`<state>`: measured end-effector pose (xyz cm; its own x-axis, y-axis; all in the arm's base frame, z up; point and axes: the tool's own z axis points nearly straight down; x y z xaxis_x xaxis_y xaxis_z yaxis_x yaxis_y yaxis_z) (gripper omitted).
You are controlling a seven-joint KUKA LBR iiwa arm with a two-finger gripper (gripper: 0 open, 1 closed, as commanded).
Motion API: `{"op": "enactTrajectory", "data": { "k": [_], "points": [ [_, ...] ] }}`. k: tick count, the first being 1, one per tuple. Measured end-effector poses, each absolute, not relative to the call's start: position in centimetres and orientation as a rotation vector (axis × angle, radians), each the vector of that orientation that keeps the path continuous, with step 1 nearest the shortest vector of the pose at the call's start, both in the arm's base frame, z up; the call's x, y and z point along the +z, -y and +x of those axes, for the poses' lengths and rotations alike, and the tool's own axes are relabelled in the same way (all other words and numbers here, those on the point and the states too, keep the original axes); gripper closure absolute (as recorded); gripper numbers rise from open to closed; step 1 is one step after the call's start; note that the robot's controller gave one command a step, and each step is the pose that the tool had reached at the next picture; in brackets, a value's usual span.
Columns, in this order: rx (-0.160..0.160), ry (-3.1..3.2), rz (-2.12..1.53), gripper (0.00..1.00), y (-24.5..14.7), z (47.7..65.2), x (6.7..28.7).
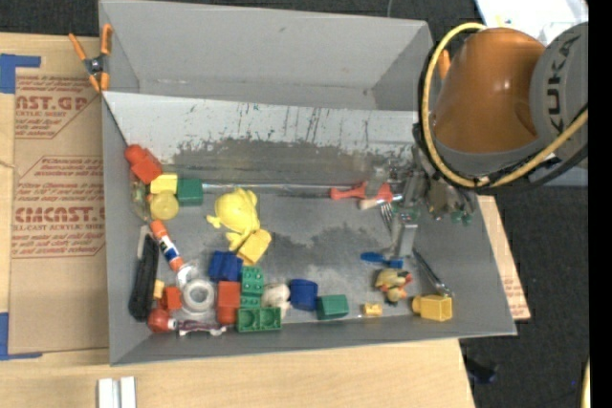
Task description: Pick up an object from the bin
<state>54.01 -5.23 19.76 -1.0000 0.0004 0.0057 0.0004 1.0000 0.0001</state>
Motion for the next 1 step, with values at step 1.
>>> {"op": "enactTrajectory", "data": {
  "k": [1],
  "points": [
    [0.001,3.144,0.001,0.0,5.21,54.15,20.23]
  ]
}}
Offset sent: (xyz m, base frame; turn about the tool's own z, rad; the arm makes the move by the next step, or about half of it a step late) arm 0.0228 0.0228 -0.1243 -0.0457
